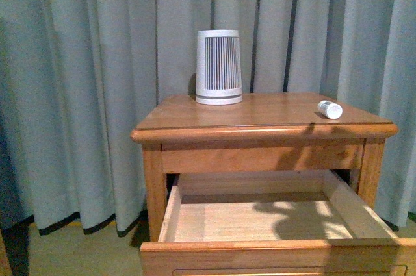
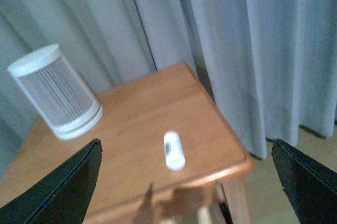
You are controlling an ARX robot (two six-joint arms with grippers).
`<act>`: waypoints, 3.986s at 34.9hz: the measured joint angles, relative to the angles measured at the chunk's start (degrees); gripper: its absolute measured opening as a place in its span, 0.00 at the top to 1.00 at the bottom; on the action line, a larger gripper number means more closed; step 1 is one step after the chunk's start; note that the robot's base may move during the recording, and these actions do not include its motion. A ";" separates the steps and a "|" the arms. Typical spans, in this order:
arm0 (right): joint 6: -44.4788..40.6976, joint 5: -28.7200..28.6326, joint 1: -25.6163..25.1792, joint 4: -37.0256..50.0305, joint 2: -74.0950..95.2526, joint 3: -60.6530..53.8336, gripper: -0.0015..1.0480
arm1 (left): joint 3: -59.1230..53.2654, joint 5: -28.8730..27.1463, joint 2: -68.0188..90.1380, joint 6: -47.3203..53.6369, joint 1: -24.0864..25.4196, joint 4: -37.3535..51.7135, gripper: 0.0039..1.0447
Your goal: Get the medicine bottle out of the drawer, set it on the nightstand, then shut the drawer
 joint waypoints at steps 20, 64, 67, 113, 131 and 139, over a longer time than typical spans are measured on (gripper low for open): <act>1.22 1.66 11.21 21.57 -5.84 -53.31 0.07 | 0.00 0.00 0.00 0.00 0.00 0.00 0.06; -19.87 4.20 3.37 10.78 48.54 14.64 0.07 | 0.00 0.00 0.00 0.00 0.00 0.00 0.06; -19.63 4.28 3.48 10.93 48.37 14.08 0.07 | 0.00 0.00 0.00 0.00 0.00 0.00 0.06; -16.28 0.09 -0.46 -1.03 -63.19 -61.92 0.19 | 0.00 0.02 0.00 0.00 0.00 0.00 0.06; -18.67 -16.24 -3.41 -4.22 -72.39 -66.45 0.97 | 0.00 0.02 0.00 0.00 0.00 0.00 0.06; -18.69 -16.28 -3.43 -12.66 -81.53 -67.82 0.97 | 0.00 0.00 0.00 0.00 0.00 0.00 0.06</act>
